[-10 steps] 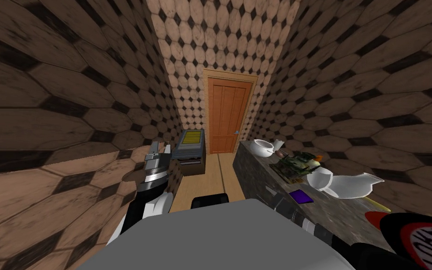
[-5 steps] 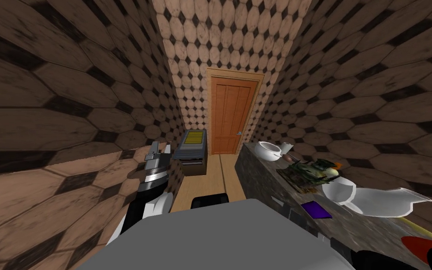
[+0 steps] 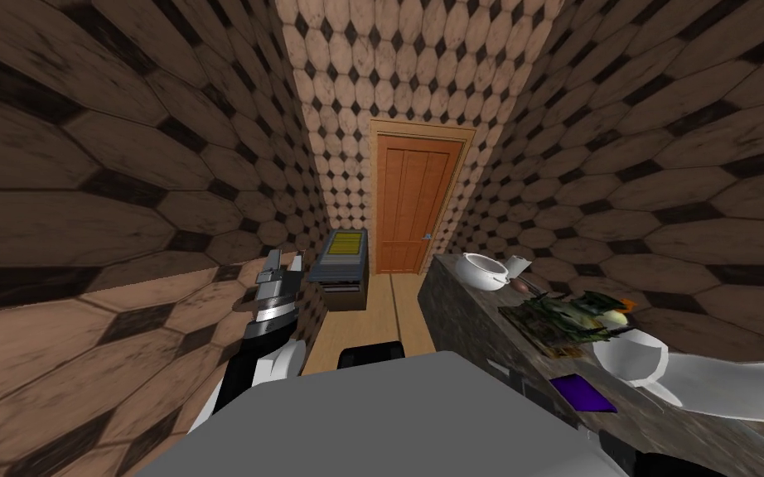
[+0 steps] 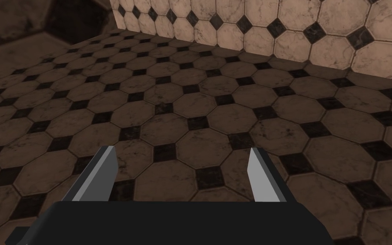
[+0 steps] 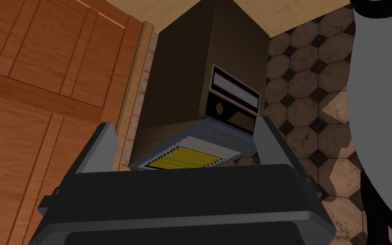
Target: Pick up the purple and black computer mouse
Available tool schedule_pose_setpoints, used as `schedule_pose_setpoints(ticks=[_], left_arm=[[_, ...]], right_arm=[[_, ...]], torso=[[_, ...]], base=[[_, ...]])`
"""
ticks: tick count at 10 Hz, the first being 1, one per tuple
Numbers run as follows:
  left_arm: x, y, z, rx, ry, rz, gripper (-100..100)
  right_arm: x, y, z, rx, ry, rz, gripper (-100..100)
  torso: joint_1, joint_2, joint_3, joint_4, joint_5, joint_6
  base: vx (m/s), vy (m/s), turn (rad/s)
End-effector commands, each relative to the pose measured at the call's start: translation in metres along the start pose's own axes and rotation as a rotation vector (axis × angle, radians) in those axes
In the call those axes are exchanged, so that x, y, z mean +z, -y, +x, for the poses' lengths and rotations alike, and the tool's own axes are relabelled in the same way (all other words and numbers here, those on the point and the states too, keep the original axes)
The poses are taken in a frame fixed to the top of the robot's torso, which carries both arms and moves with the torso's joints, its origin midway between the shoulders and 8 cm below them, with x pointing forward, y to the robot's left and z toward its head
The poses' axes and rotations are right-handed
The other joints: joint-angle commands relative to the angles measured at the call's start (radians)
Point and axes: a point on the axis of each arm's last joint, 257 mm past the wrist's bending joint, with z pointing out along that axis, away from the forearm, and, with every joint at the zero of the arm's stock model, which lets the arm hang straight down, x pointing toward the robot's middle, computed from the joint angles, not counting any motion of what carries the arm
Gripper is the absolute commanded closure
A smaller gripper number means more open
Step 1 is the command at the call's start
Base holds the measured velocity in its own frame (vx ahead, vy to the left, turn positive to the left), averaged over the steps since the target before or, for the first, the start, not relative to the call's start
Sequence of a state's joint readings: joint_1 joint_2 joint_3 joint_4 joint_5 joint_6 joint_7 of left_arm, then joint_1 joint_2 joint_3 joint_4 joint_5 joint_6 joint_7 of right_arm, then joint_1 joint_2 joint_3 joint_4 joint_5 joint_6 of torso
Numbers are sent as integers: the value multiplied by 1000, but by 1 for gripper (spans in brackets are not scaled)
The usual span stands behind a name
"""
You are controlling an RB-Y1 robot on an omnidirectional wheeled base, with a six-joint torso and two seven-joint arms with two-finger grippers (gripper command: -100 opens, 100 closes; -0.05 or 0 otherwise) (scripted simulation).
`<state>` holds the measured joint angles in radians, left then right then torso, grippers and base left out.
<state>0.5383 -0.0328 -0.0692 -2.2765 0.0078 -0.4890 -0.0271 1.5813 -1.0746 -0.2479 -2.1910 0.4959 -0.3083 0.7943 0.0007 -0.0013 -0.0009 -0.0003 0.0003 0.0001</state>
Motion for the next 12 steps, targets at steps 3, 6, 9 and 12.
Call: schedule_pose_setpoints(ticks=[3,6,9,12], left_arm=[[0,0,0,0,0,0,0],[0,0,0,0,0,0,0],[0,0,0,0,0,0,0],[0,0,0,0,0,0,0]], right_arm=[[-11,-9,28,-126,-77,-80,-100],[-27,-17,61,-263,-164,-170,-100],[-35,-19,76,-340,-200,-230,-100],[-51,-21,105,-465,-263,-324,-100]], torso=[[-2,1,0,0,0,0],[-2,1,1,0,-1,0],[-3,2,1,0,-1,0],[-7,2,1,0,-2,0]], base=[[41,-29,56],[36,-43,68],[21,-48,49],[20,-101,63]])
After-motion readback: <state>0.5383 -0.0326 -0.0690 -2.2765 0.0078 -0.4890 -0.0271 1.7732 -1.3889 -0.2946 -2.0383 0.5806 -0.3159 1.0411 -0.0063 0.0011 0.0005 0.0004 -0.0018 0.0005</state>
